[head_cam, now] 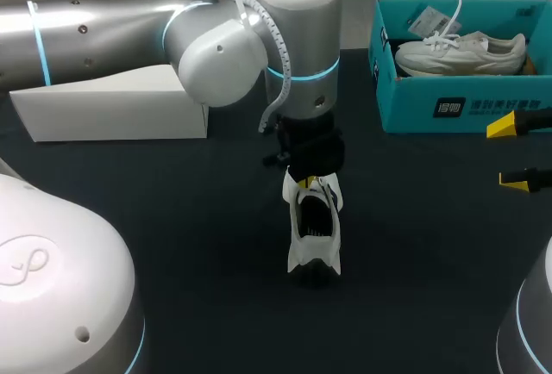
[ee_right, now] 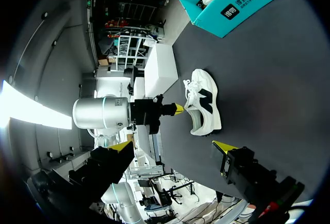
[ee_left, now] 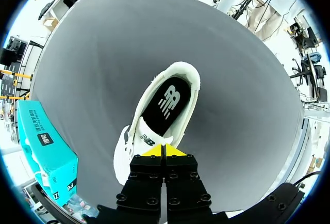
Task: Take the shoe out of the shoebox, open the shoe tongue, remove and reinsert the insole, then place the shoe into the shoebox
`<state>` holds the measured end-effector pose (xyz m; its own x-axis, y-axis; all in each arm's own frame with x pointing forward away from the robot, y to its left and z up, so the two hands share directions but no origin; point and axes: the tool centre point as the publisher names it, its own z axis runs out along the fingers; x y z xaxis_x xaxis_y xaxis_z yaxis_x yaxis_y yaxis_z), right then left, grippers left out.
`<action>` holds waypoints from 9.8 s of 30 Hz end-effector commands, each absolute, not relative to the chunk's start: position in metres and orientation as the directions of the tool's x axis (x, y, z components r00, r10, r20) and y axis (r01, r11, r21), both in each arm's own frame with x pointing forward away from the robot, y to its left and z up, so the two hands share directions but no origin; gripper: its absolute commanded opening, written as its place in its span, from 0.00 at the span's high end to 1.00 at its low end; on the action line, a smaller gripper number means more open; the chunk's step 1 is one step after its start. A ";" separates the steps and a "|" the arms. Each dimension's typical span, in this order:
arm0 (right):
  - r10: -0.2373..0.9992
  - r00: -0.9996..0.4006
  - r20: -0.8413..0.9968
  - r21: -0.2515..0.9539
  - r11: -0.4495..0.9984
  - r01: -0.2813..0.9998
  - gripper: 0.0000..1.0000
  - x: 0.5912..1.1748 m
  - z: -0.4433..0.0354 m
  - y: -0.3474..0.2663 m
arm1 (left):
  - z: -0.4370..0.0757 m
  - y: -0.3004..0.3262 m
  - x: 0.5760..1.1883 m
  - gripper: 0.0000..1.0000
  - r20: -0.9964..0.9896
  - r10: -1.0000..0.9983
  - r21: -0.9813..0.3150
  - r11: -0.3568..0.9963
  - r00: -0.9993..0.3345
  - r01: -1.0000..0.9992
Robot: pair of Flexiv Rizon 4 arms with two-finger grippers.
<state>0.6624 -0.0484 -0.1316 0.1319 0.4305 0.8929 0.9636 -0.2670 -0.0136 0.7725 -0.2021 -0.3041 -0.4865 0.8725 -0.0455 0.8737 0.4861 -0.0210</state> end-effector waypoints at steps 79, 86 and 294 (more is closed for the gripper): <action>0.433 0.135 0.891 -0.012 -0.275 0.961 0.00 0.657 -0.131 -0.048 | -0.374 -0.221 0.672 0.00 0.089 0.032 -0.095 0.995 -0.996 0.024; 0.433 0.135 0.891 -0.012 -0.275 0.961 0.00 0.657 -0.131 -0.048 | -0.383 -0.222 0.672 0.00 0.090 0.030 -0.084 0.996 -0.995 0.022; 0.433 0.135 0.891 -0.012 -0.275 0.961 0.00 0.657 -0.131 -0.048 | -0.217 0.288 1.025 1.00 -0.042 0.056 0.105 0.993 -0.998 0.051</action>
